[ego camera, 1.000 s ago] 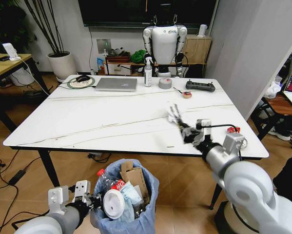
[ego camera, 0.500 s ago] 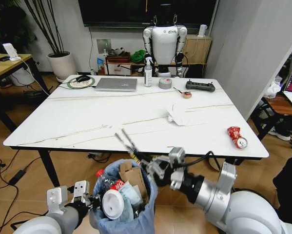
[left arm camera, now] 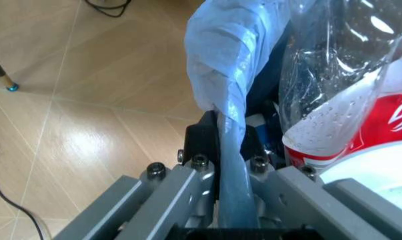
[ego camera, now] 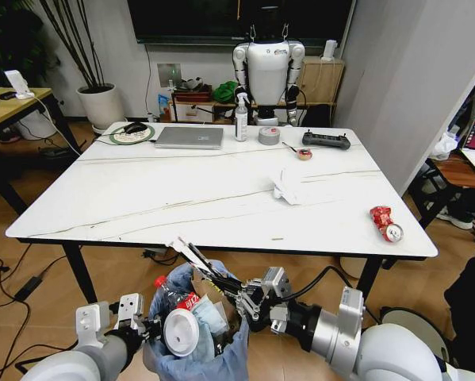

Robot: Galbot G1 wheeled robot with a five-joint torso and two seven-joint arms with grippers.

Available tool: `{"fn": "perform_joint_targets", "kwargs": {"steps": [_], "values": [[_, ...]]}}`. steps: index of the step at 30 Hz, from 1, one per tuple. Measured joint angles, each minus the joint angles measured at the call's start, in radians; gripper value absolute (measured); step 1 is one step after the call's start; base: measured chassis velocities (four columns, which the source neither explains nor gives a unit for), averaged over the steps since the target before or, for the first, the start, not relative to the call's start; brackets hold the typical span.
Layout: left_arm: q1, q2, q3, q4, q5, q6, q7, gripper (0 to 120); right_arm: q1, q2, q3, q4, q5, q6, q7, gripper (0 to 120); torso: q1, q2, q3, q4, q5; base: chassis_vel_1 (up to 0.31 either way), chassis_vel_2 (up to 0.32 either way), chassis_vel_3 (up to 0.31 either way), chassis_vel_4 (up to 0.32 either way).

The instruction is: Pick up the trash bin and place the trash from the table into it.

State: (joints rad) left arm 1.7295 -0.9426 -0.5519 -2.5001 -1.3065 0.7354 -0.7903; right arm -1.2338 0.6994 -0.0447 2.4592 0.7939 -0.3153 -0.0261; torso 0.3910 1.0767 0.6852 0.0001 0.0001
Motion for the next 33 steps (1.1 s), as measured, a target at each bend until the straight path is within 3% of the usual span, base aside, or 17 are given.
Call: {"fn": "perform_joint_targets", "kwargs": {"steps": [4, 13, 19, 21, 25, 28, 33], "values": [[0.000, 0.007, -0.003, 0.000, -0.001, 0.000, 0.001, 0, 0.001, -0.021, -0.007, 0.021, 0.015, 0.001, -0.002, 23, 0.000, 0.000, 0.000, 0.0000, -0.0001, 0.000, 0.000, 0.000, 0.000], [-0.001, 0.005, 0.003, 0.000, -0.001, 0.000, 0.005, 0, 0.021, -0.010, 0.007, 0.009, 0.030, -0.001, 0.027, 52, 0.000, 0.000, 0.000, 0.0000, -0.0001, 0.000, 0.000, 0.000, 0.000], [0.002, 0.002, 0.005, 0.000, 0.000, 0.000, 0.006, 0, 0.102, 0.053, 0.043, -0.043, 0.116, -0.042, 0.239, 72, 0.000, 0.000, 0.000, 0.0000, 0.0001, 0.000, 0.000, 0.000, 0.000], [0.005, -0.002, 0.009, 0.000, 0.002, 0.000, 0.007, 0, 0.149, 0.078, 0.055, -0.091, 0.160, -0.058, 0.345, 80, 0.000, 0.000, 0.000, 0.0000, -0.0001, 0.000, 0.000, 0.000, 0.000], [0.008, -0.012, 0.010, 0.000, 0.008, 0.000, 0.008, 0, 0.245, 0.124, 0.073, -0.240, 0.161, -0.068, 0.427, 96, 0.000, 0.000, 0.000, -0.0001, 0.0000, 0.000, 0.000, 0.000, 0.000], [0.012, -0.017, 0.010, 0.000, 0.011, 0.000, 0.009, 0, 0.287, 0.141, 0.075, -0.298, 0.158, -0.079, 0.443, 99, 0.000, 0.000, 0.000, 0.0000, 0.0000, 0.000, 0.000, 0.000, 0.000], [0.005, -0.007, 0.010, 0.000, 0.010, 0.000, 0.014, 0, 0.476, 0.196, 0.046, -0.450, 0.225, -0.142, 0.539, 100, 0.000, 0.000, 0.000, -0.0002, 0.0000, 0.000, 0.000, 0.000, 0.000]]}}
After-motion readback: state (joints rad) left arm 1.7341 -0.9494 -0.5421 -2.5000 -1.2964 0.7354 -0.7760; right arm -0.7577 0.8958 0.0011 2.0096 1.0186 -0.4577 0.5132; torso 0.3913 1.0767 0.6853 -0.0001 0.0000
